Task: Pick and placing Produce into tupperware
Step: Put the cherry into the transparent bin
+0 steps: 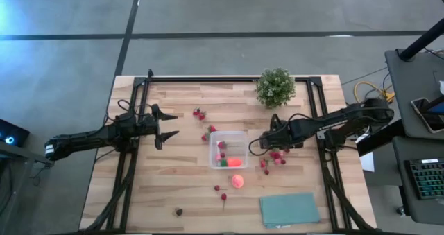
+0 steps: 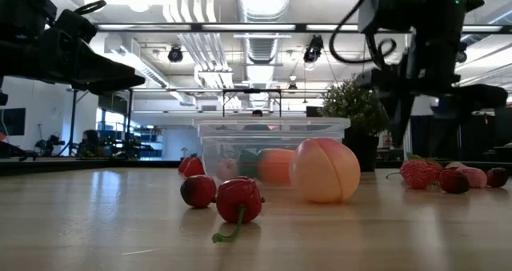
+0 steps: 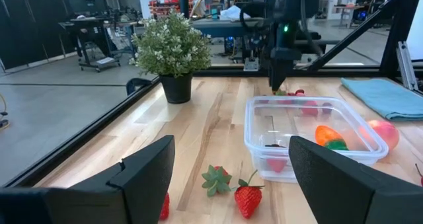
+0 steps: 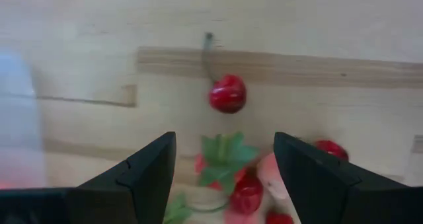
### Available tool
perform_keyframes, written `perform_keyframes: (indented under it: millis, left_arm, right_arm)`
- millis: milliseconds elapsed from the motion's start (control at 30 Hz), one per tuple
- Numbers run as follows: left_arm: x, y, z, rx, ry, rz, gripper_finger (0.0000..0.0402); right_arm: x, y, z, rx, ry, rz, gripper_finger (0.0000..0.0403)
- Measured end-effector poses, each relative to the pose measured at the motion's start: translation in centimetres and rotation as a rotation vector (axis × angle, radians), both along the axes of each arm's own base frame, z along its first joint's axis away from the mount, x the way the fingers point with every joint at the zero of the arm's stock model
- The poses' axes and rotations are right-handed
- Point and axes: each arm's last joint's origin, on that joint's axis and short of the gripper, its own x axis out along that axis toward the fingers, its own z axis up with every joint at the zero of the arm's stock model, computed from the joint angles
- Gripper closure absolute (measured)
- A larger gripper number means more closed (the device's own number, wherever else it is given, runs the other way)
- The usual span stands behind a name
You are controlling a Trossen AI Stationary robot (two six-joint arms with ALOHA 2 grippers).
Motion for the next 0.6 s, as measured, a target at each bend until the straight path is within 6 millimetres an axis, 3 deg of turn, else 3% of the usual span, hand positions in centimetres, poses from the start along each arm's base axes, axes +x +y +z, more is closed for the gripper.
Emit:
perform_keyframes:
  millis: [233,600]
  left_arm:
    - [0.0,0.0,0.0,0.0,-0.001,0.0,0.0119]
    - [0.0,0.0,0.0,0.0,0.001,0.0,0.0119]
  right_arm:
    - [0.4,-0.3,-0.8,-0.027,0.025,-0.019,0.0156]
    - [1.4,-2.4,-2.2,-0.033,0.086,-0.03,0.0167]
